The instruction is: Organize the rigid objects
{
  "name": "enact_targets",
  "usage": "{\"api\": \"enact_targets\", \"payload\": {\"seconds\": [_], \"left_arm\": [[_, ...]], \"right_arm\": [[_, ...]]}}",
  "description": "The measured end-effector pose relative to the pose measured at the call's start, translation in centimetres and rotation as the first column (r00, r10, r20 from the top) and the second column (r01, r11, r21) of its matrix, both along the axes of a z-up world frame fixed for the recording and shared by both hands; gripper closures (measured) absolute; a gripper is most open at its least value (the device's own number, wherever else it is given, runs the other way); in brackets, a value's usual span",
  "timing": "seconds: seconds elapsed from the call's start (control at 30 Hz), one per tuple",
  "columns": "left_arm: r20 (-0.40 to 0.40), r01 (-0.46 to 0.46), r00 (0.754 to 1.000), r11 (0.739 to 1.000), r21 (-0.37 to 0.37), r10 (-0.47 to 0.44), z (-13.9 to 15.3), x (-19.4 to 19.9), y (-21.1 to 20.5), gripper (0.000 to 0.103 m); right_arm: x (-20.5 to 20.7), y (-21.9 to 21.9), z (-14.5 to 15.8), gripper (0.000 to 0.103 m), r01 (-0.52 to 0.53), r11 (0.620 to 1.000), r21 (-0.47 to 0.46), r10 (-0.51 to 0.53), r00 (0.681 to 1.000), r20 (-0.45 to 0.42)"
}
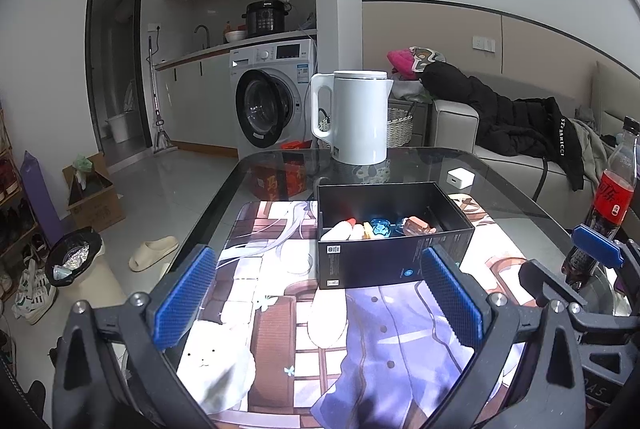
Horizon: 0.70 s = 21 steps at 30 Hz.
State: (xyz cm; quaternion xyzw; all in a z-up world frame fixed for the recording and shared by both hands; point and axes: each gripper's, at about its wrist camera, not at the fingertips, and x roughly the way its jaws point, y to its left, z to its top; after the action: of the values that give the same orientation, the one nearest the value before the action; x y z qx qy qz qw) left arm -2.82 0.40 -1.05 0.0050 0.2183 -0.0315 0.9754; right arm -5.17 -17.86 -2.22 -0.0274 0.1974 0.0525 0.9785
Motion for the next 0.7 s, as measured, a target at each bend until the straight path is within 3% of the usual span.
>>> {"api": "enact_targets", "payload": {"seconds": [0.7], "left_arm": [[-0.019, 0.016, 1.0, 1.0, -0.009, -0.016, -0.15, 0.07, 0.07, 0.0]], "right_arm": [[-0.09, 0.12, -0.16, 0.017, -0.005, 1.0, -0.004, 0.005, 1.0, -0.005]]}}
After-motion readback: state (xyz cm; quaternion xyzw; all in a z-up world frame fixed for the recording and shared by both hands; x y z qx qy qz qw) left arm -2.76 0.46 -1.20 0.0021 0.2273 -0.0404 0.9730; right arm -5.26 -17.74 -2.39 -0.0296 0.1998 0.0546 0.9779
